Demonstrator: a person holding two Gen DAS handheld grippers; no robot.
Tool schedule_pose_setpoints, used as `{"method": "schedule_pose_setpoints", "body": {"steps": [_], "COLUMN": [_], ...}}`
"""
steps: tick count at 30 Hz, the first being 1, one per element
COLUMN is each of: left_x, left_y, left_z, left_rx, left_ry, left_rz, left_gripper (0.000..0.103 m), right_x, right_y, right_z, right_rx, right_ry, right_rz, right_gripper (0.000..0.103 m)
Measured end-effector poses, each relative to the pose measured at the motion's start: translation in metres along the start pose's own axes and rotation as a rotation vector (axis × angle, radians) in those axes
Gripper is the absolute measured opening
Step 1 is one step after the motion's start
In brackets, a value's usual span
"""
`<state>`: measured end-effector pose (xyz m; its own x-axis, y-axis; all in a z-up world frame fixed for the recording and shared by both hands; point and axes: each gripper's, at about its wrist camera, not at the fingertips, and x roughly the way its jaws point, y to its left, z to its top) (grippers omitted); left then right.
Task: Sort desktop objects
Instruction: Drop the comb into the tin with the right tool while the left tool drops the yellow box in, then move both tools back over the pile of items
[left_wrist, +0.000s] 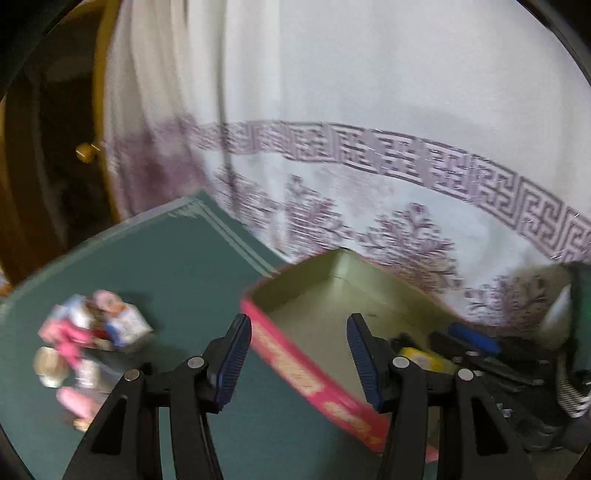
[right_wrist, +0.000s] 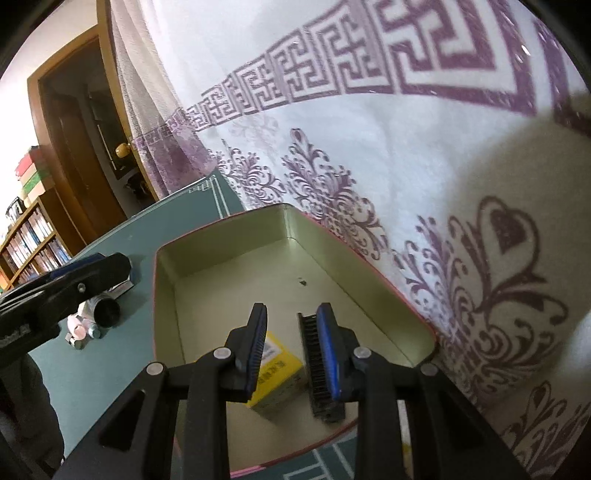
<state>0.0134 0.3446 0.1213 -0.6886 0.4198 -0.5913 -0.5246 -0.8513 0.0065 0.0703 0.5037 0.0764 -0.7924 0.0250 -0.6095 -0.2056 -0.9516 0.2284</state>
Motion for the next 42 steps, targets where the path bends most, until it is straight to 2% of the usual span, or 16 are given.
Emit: {"method": "schedule_pose_setpoints", "body": {"steps": [1, 7, 12, 18, 21, 23, 25, 27, 29, 30, 36, 42], "left_x": [-0.004, -0.020, -0.032, -0.045, -0.051, -0.055, -0.058, -0.062, -0.064, -0.065, -0.072, -0.065], "left_y": [0.001, 0.010, 0.019, 0.047, 0.063, 0.076, 0.087, 0.103, 0.117, 0.123, 0.166, 0.220], "left_z": [-0.003, -0.017, -0.028, -0.038, -0.043, -0.047, -0.051, -0.057, -0.062, -0.063, -0.077, -0.098], "left_rx": [0.012, 0.055, 0.085, 0.041, 0.010, -0.014, -0.039, -0.076, -0.109, -0.122, -0.201, -0.327], "left_ry": [-0.010, -0.049, -0.075, -0.070, -0.066, -0.061, -0.054, -0.044, -0.036, -0.034, -0.018, 0.045], "left_rz": [0.059, 0.236, 0.324, 0.357, 0.373, 0.385, 0.390, 0.397, 0.400, 0.401, 0.397, 0.364], "left_gripper": [0.055, 0.055, 0.055, 0.055, 0.055, 0.055, 0.055, 0.056, 0.066, 0.067, 0.067, 0.067], "right_x": [0.000, -0.002, -0.003, -0.006, -0.008, -0.008, -0.008, -0.005, -0.002, 0.000, 0.011, 0.021], "right_y": [0.003, 0.027, 0.051, 0.086, 0.105, 0.115, 0.128, 0.141, 0.152, 0.159, 0.189, 0.201], "right_z": [0.000, 0.002, 0.001, -0.001, -0.002, -0.004, -0.006, -0.008, -0.009, -0.011, -0.022, -0.032], "right_rx": [-0.003, -0.035, -0.076, -0.120, -0.152, -0.167, -0.185, -0.201, -0.215, -0.224, -0.250, -0.234], "right_ry": [-0.002, -0.011, -0.011, -0.015, -0.019, -0.020, -0.020, -0.011, 0.003, 0.010, 0.035, 0.064], "right_rz": [0.005, 0.034, 0.054, 0.084, 0.099, 0.107, 0.116, 0.131, 0.148, 0.157, 0.183, 0.202], "right_gripper": [0.031, 0.031, 0.031, 0.033, 0.045, 0.057, 0.061, 0.061, 0.062, 0.062, 0.067, 0.070]}}
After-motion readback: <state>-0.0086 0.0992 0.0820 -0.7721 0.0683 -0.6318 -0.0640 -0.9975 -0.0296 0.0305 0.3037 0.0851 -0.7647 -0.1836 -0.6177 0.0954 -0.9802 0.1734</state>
